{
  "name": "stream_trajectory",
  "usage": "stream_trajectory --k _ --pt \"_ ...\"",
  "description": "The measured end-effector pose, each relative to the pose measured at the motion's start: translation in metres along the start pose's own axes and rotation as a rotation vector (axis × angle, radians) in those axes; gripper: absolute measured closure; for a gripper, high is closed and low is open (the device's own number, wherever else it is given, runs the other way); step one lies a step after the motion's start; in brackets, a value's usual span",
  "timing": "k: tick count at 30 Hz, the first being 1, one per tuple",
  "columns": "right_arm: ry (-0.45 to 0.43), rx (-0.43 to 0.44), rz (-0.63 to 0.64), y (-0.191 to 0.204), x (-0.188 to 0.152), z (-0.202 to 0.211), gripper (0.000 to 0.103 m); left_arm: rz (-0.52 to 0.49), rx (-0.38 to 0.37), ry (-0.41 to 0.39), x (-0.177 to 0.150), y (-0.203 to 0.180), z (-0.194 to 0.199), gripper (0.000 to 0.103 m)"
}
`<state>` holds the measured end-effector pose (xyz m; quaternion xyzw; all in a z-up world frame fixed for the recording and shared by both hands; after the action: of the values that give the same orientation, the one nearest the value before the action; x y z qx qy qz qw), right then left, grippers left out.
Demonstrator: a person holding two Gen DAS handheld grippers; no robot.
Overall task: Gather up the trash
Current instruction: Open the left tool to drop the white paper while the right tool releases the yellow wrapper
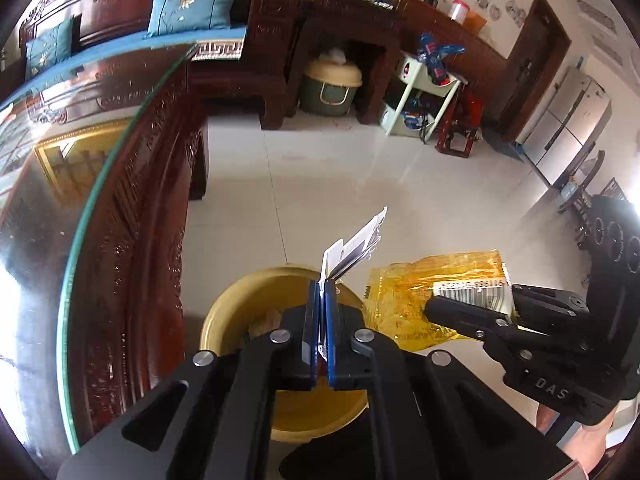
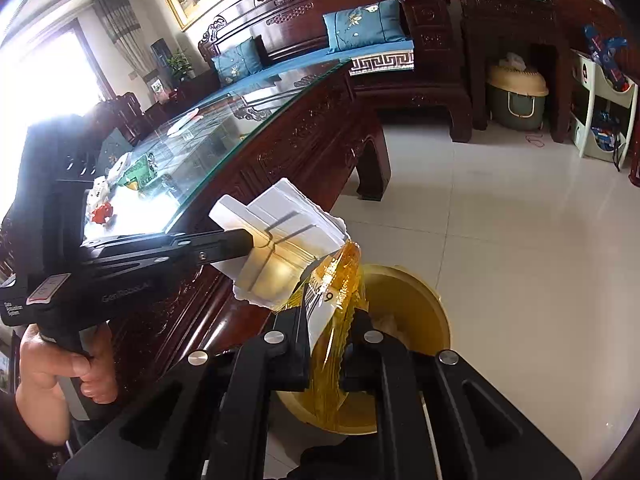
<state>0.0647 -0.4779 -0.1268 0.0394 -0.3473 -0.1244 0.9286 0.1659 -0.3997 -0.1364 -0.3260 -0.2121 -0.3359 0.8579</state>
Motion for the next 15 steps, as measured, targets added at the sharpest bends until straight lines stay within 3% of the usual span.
stream_trajectory --k 6,10,15 --pt "0.018 0.004 -0.016 -0.007 -0.003 -0.006 0.094 0.026 -0.004 0.043 -0.006 0.007 -0.018 0.097" --pt "0.027 0.007 -0.016 -0.005 -0.002 -0.011 0.094 0.035 0.011 0.045 -0.004 0.011 -0.018 0.070" --pt "0.038 0.014 -0.006 0.001 -0.002 -0.015 0.094 0.031 0.021 0.030 -0.001 0.010 -0.014 0.068"
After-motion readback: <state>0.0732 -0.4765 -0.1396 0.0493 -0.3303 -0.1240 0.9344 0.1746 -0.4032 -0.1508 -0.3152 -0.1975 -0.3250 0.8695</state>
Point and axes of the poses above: each gripper's, at about its wrist camera, not at the fingertips, and z roughly against the way its jaws point, y to its left, x to its top, the point moved 7 cm from there along -z, roughly the way its jaws point, and after that the axes turned 13 degrees about -x, right-handed, at the moved point
